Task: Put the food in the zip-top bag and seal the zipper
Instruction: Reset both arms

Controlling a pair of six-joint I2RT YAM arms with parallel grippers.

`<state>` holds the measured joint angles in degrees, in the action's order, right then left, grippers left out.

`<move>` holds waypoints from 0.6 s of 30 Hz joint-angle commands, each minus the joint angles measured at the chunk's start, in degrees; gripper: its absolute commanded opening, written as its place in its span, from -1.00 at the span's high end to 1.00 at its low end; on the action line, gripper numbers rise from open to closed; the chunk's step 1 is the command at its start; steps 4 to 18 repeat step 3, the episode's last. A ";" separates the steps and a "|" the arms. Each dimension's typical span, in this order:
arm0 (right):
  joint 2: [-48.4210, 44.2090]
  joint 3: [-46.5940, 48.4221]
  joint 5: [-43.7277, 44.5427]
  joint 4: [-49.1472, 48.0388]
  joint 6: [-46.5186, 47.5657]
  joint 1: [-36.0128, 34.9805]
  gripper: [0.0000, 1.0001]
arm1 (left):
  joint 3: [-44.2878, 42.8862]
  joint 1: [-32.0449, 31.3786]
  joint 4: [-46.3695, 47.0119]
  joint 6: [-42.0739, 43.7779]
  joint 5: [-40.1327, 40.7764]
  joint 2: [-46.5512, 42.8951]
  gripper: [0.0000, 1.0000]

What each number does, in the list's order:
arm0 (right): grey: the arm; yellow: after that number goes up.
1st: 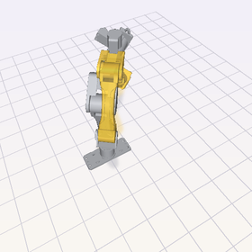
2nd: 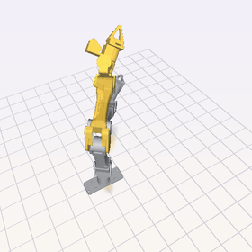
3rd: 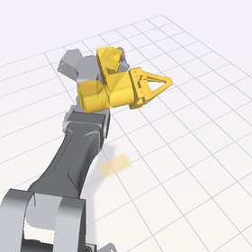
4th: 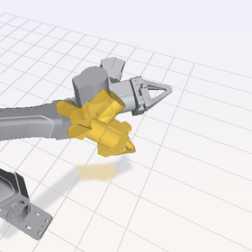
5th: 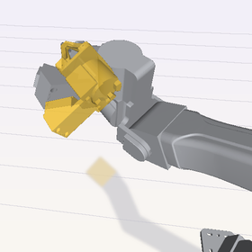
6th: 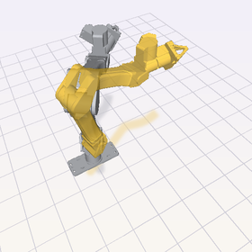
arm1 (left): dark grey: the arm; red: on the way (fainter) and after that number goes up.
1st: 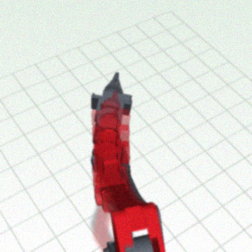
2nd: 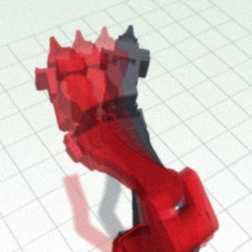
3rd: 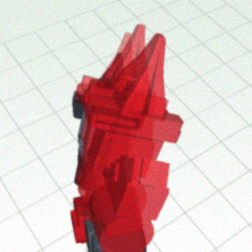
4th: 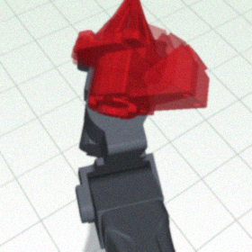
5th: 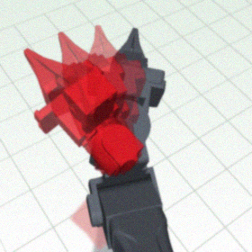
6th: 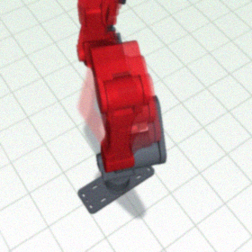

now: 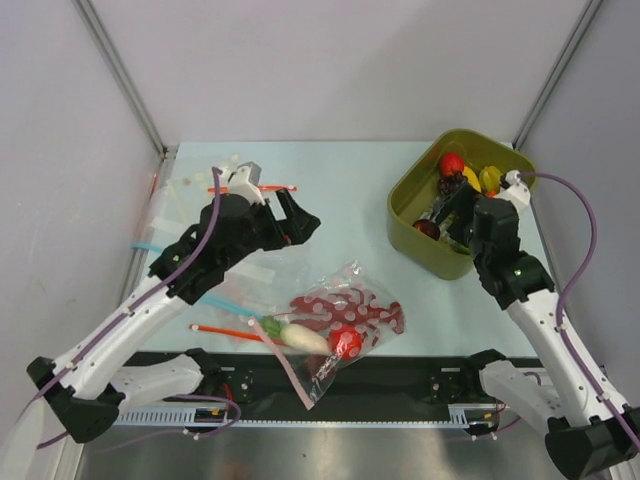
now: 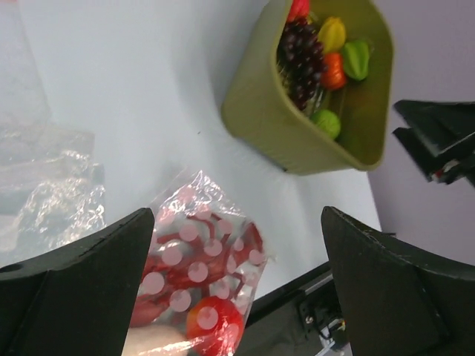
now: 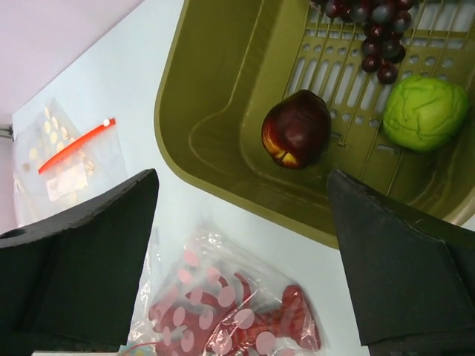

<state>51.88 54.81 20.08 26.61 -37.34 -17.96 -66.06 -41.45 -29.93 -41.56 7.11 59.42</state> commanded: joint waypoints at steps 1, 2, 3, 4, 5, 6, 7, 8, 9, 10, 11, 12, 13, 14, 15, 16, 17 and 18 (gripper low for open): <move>-2.31 -0.49 -0.39 -3.59 2.45 -0.33 -1.00 | 1.46 0.14 5.76 -1.33 -0.79 -1.94 -1.00; -2.31 -0.14 -0.39 -2.80 2.80 -0.41 -0.99 | 1.46 0.14 5.76 -1.50 -1.05 -1.94 -1.00; -2.48 0.12 -0.48 -2.53 3.41 -0.33 -0.99 | 1.29 0.14 4.81 -1.51 -0.96 -1.85 -1.00; -2.48 0.12 -0.48 -2.53 3.41 -0.33 -0.99 | 1.29 0.14 4.81 -1.51 -0.96 -1.85 -1.00; -2.48 0.12 -0.48 -2.53 3.41 -0.33 -0.99 | 1.29 0.14 4.81 -1.51 -0.96 -1.85 -1.00; -2.48 0.12 -0.48 -2.53 3.41 -0.33 -0.99 | 1.29 0.14 4.81 -1.51 -0.96 -1.85 -1.00; -2.48 0.12 -0.48 -2.53 3.41 -0.33 -0.99 | 1.29 0.14 4.81 -1.51 -0.96 -1.85 -1.00; -2.48 0.12 -0.48 -2.53 3.41 -0.33 -0.99 | 1.29 0.14 4.81 -1.51 -0.96 -1.85 -1.00; -2.48 0.12 -0.48 -2.53 3.41 -0.33 -0.99 | 1.29 0.14 4.81 -1.51 -0.96 -1.85 -1.00; -2.48 0.12 -0.48 -2.53 3.41 -0.33 -0.99 | 1.29 0.14 4.81 -1.51 -0.96 -1.85 -1.00; -2.48 0.12 -0.48 -2.53 3.41 -0.33 -0.99 | 1.29 0.14 4.81 -1.51 -0.96 -1.85 -1.00; -2.48 0.12 -0.48 -2.53 3.41 -0.33 -0.99 | 1.29 0.14 4.81 -1.51 -0.96 -1.85 -1.00; -2.48 0.12 -0.48 -2.53 3.41 -0.33 -0.99 | 1.29 0.14 4.81 -1.51 -0.96 -1.85 -1.00; -2.48 0.12 -0.48 -2.53 3.41 -0.33 -0.99 | 1.29 0.14 4.81 -1.51 -0.96 -1.85 -1.00; -2.48 0.12 -0.48 -2.53 3.41 -0.33 -0.99 | 1.29 0.14 4.81 -1.51 -0.96 -1.85 -1.00; -2.48 0.12 -0.48 -2.53 3.41 -0.33 -0.99 | 1.29 0.14 4.81 -1.51 -0.96 -1.85 -1.00; -2.48 0.12 -0.48 -2.53 3.41 -0.33 -0.99 | 1.29 0.14 4.81 -1.51 -0.96 -1.85 -1.00; -2.48 0.12 -0.48 -2.53 3.41 -0.33 -0.99 | 1.29 0.14 4.81 -1.51 -0.96 -1.85 -1.00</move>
